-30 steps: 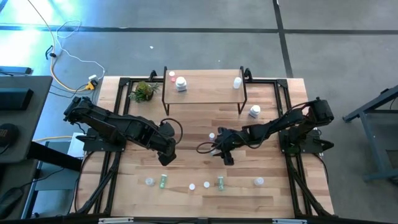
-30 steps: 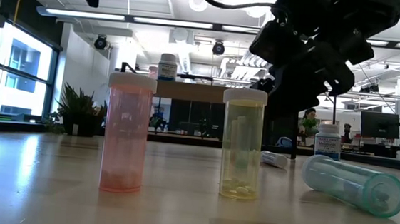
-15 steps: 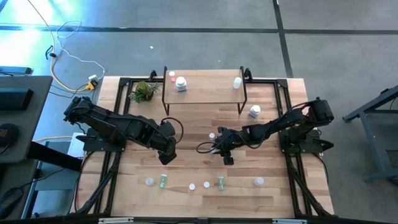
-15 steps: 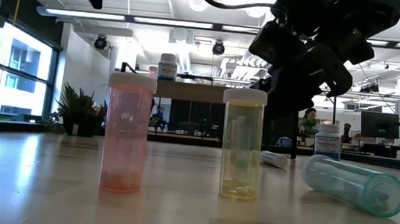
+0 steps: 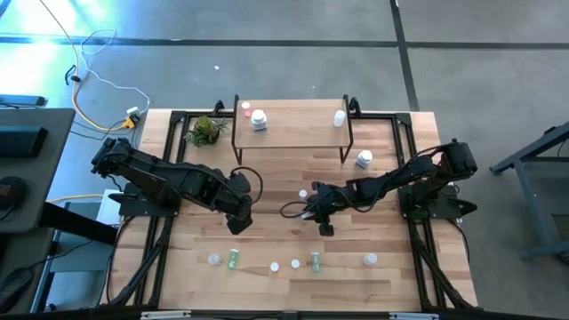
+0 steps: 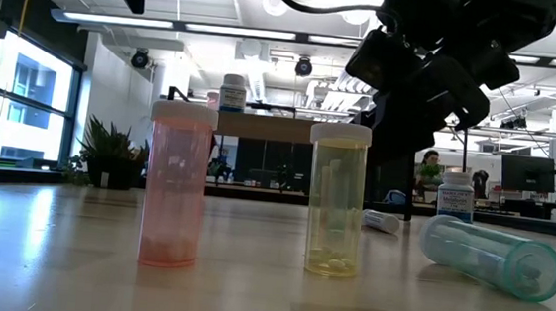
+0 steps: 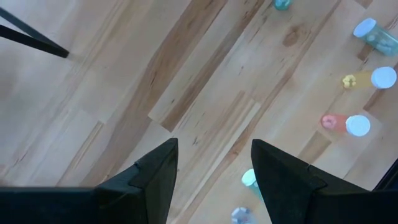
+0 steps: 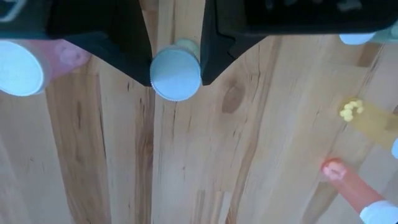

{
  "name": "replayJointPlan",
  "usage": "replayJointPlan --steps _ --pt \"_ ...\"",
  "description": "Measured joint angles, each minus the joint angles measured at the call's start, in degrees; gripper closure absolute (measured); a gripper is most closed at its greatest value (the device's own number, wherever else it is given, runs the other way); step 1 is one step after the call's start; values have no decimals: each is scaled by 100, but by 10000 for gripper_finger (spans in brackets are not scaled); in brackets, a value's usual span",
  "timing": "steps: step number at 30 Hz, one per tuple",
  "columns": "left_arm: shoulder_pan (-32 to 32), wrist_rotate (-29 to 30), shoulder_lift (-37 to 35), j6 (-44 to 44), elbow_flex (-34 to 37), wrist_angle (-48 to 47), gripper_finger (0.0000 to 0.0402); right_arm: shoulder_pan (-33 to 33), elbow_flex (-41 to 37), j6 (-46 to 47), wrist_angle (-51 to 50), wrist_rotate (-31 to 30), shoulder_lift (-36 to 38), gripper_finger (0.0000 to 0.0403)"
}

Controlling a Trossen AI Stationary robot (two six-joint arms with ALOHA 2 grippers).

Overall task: Pick and place medicine bottles onto shelf by color
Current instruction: Put the top green pill bottle on the shelf

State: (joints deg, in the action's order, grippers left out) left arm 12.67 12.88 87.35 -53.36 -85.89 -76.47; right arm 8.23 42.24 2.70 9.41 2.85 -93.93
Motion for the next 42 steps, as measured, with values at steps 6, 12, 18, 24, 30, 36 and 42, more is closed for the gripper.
replayJointPlan --steps 6,12,18,24,30,36,42 --pt "-9 -2 0 -28 0 -33 206 1 2 185 -5 39 8 304" --pt "-129 -21 0 10 0 -41 206 2 2 201 -14 42 242 304" --pt "-306 -21 0 212 0 -46 206 2 2 390 -20 -73 601 304" --pt "-520 -19 -2 485 0 -44 206 -95 2 578 -65 -230 1138 304" --pt "-755 -13 -2 661 0 -28 206 -348 2 601 -228 -430 1732 304" --pt "-986 -19 -2 667 0 -24 206 -643 2 474 -264 -590 2241 304" --pt "-1234 -23 -2 815 0 -16 206 -1025 553 83 -975 -629 2415 304"
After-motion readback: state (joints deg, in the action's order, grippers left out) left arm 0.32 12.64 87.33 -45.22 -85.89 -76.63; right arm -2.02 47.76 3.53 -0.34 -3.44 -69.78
